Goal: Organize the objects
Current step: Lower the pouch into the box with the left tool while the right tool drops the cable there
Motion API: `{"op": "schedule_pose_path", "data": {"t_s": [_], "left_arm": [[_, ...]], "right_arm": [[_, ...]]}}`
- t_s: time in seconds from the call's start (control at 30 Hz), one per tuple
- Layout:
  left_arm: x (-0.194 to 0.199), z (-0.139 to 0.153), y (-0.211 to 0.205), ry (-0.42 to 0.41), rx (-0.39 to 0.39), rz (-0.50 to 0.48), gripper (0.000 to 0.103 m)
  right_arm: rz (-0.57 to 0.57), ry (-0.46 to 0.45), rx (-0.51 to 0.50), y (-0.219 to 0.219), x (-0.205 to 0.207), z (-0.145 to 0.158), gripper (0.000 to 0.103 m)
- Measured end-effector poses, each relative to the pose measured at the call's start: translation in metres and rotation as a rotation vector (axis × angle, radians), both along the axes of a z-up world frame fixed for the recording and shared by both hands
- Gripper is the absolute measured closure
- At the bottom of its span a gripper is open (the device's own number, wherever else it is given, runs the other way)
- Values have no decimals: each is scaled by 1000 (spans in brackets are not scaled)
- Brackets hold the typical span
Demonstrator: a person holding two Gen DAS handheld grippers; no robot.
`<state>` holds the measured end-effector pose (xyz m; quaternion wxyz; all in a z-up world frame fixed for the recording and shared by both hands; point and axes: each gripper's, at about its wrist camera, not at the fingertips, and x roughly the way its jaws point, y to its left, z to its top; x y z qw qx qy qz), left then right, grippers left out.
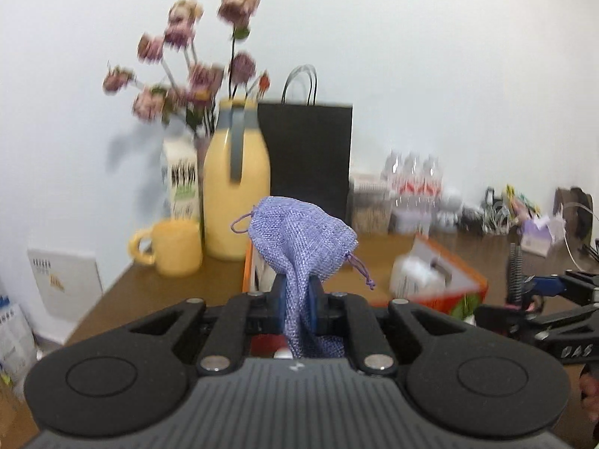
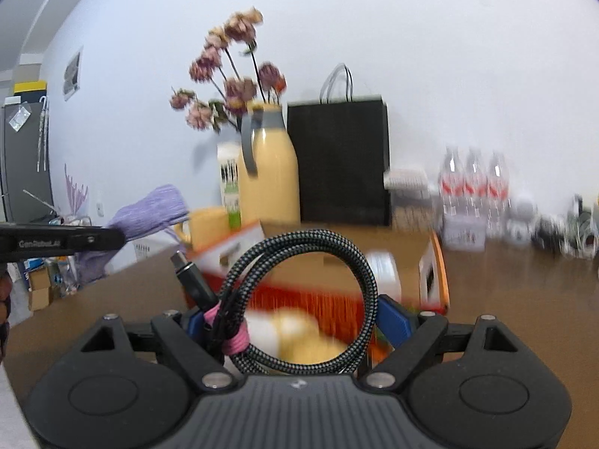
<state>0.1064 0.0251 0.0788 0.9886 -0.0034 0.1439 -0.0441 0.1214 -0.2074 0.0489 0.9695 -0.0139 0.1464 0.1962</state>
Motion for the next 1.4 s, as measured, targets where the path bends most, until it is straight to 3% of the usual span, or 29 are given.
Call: {"op": "schedule_pose_path", "data": {"t_s": [0.13,0.27,0.6,0.87,1.07,1.1,1.17,1.23,1.3,1.4], "left_arm": [[25,22,-17,-48,-4,-1,91],[51,27,-31,-54,2,8,91],[123,-5,-47,19,-3,62,91],[171,-47,-38,137,-7,74,91],[164,-50,-39,128,-8,66,90],[163,-51,-40,122,-8,66,86],[161,-50,-40,109,-13,72,64],[156,-48,-39,78,-20,73,26],[151,-45,-40,42,-19,84,0],[145,-42,-41,2,-26,87,0]], "right_arm": [[-2,-36,-23,19,30,23,17],[-19,-6,-22,35,68,28,17],[-52,172,-45,64,157,-15,17],[-70,244,-26,54,176,-32,17],[-89,261,-21,48,176,-35,17],[-92,261,-21,47,175,-35,17],[-98,257,-20,46,172,-34,15],[-108,245,-16,45,170,-32,5],[-117,228,-9,43,166,-30,0],[-126,211,-4,41,162,-25,0]]}}
